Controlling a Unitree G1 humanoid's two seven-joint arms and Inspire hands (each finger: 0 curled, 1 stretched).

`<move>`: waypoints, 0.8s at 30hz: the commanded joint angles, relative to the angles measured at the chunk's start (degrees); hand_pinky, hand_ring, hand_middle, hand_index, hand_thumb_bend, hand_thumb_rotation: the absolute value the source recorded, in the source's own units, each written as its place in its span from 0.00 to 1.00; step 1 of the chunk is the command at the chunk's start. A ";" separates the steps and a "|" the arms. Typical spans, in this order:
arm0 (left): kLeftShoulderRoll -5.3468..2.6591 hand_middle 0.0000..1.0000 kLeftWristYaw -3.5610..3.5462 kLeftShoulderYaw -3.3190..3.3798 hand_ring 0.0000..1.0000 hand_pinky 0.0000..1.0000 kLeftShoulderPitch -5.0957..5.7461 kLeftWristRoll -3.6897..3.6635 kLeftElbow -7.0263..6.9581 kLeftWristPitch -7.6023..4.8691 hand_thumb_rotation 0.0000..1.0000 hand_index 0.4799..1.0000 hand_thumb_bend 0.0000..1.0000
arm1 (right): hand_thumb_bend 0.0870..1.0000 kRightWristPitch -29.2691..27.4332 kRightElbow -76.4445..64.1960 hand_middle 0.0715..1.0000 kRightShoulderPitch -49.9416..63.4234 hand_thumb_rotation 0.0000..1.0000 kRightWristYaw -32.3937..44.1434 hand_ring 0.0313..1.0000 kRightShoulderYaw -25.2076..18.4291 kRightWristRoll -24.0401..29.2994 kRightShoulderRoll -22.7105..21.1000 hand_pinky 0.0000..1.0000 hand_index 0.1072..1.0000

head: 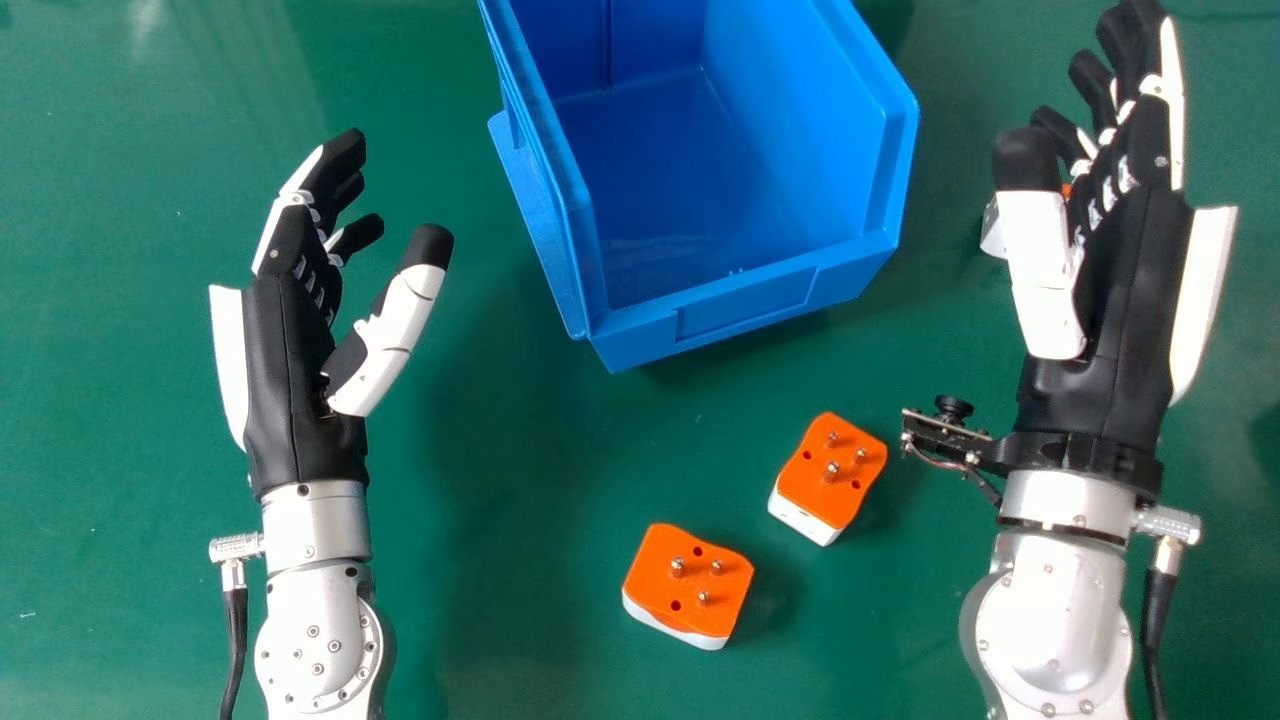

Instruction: Pick all objects and put in blue box

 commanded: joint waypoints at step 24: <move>-0.17 0.86 0.77 -0.61 0.87 0.79 -0.32 0.73 -0.49 -0.87 0.51 0.62 0.75 | 0.72 17.47 -2.88 0.98 -0.56 0.50 -17.60 0.97 -0.84 -30.00 -1.28 0.95 0.95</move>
